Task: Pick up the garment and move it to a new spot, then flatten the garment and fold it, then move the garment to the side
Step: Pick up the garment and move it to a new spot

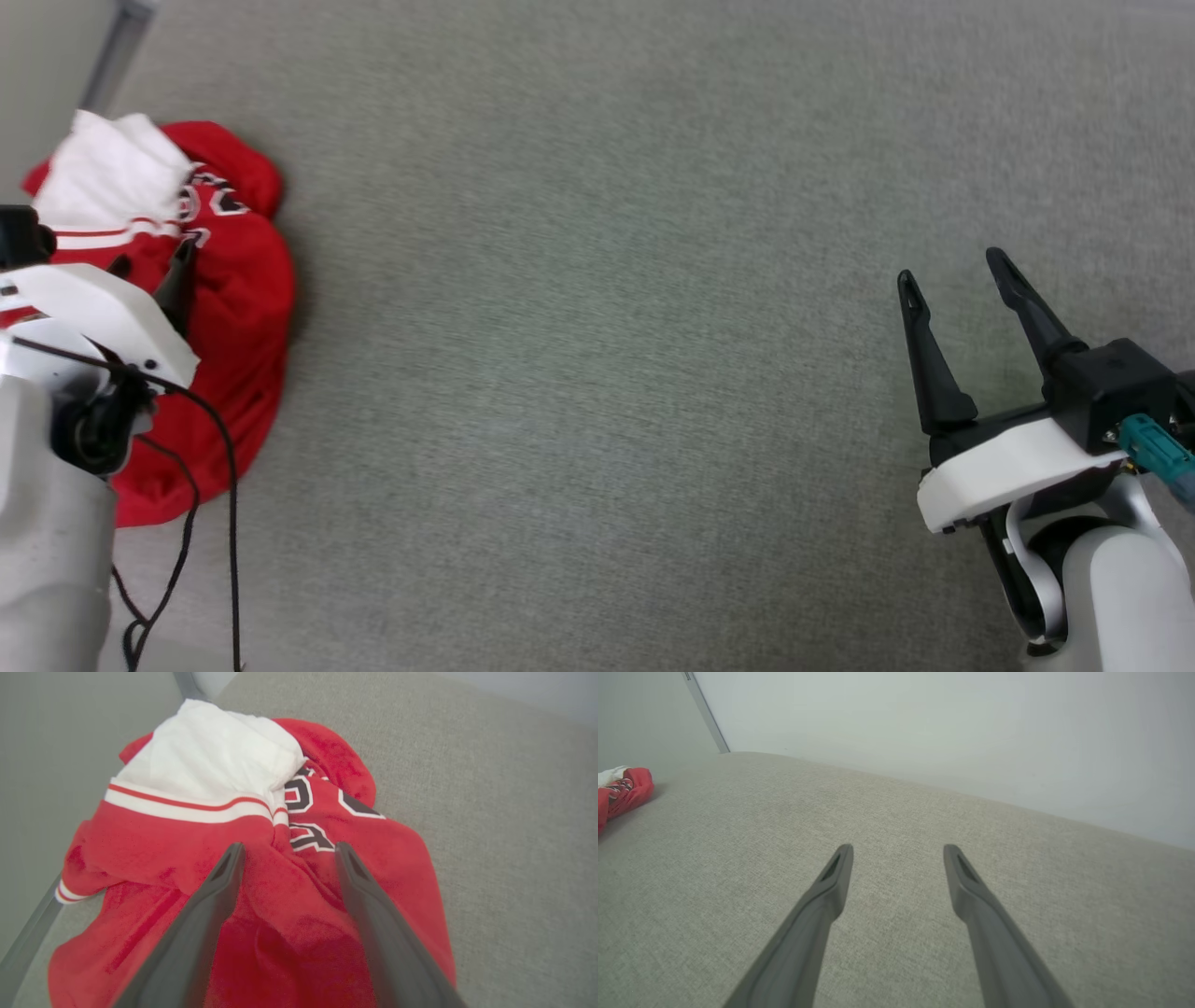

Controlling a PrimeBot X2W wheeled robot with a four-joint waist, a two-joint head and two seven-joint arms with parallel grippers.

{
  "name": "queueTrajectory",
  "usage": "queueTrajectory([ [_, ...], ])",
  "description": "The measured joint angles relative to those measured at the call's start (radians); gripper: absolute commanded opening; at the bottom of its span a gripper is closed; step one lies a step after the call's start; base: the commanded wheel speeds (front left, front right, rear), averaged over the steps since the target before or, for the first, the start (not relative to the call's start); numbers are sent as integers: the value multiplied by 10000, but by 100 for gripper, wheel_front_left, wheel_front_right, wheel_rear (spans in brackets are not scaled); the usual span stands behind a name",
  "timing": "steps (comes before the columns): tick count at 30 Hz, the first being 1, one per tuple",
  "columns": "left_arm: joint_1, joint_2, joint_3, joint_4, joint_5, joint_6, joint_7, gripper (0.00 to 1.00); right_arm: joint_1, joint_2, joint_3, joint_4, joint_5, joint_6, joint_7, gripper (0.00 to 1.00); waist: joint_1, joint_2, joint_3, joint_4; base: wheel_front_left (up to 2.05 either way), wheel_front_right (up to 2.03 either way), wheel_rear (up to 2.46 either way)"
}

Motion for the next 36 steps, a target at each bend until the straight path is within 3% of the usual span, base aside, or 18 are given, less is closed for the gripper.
queueTrajectory([
  [12,-725,853,-445,1296,-1325,0,3436,100,-436,-2,-13,192,58,0,-270,100,-1,1,1069,-750,0,0,0],
  [13,-752,857,-474,1292,-1367,0,3498,94,-447,-2,-19,201,58,0,-309,100,-1,1,1087,-770,0,0,0],
  [14,-755,867,-500,1275,-1392,4,3498,43,-448,-4,-29,217,58,0,-320,100,-1,1,1089,-777,0,0,0],
  [15,-752,878,-541,1258,-1390,4,3438,0,-454,-2,-42,236,58,-2,-336,100,-2,1,1079,-780,0,0,0],
  [29,-461,464,-502,752,-491,625,-957,0,-296,-2,-174,729,435,0,-706,100,-1,0,-208,-822,0,0,0],
  [36,-137,186,-552,-42,-155,844,-2596,0,132,-4,-372,980,769,0,-876,100,-2,1,-1243,-960,0,0,0],
])
